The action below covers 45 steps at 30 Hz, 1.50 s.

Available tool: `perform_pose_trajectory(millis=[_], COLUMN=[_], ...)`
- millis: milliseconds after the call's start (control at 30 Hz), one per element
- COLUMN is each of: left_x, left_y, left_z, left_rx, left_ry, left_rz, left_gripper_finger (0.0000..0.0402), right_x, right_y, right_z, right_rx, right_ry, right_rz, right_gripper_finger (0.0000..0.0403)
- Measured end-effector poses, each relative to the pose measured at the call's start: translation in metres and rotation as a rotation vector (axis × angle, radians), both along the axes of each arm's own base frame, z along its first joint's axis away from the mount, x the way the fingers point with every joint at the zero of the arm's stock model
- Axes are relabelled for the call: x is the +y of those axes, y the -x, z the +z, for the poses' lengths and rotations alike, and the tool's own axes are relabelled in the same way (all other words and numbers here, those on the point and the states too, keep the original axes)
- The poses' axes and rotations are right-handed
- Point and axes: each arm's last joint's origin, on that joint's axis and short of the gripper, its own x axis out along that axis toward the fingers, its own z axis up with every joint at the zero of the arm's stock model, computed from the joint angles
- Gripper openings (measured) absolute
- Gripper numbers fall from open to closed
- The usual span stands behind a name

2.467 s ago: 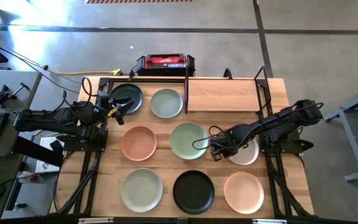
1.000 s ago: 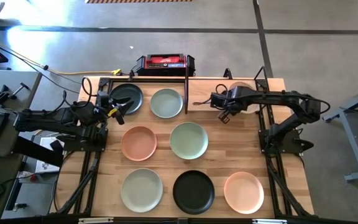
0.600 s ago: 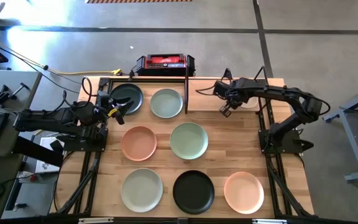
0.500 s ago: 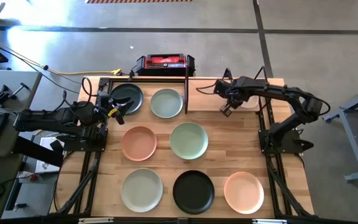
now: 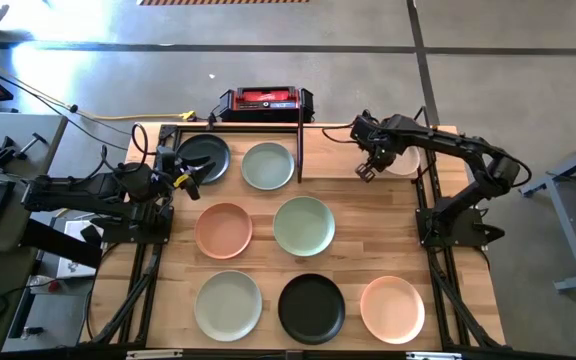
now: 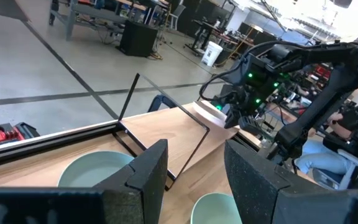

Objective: Place and stack plates onto a shelf
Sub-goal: Put the dirty white plate on the shelf, then stack the light blue plate on top of the white plate on the shelf

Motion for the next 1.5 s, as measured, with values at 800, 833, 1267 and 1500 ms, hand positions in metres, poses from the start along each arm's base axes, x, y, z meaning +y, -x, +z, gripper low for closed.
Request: perform_pose_trajectory(millis=[800, 833, 1267, 1500], left_x=[-0.002, -0.002, -0.006, -0.007], left_y=[-0.003, -0.004, -0.028, -0.038], left_z=[-0.002, -0.003, -0.021, -0.027], left_rx=[0.021, 0.034, 0.229, 0.363], left_ry=[0.01, 0.012, -0.025, -0.19], left_rz=[-0.074, -0.088, -0.218, -0.269], left_gripper_finger=[0.0147, 0.0147, 0.0147, 0.0147], right_x=[0.006, 0.008, 0.058, 0.095], right_y=[-0.009, -0.01, -0.05, -0.073], right_z=[0.0, 0.0, 0.05, 0.107], right_rx=[-0.118, -0.127, -0.247, -0.429], right_ry=[-0.098, -0.111, -0.152, -0.089], right_rz=[-0.017, -0.016, 0.091, 0.168], right_gripper_finger=[0.0041, 0.0041, 0.0041, 0.0041])
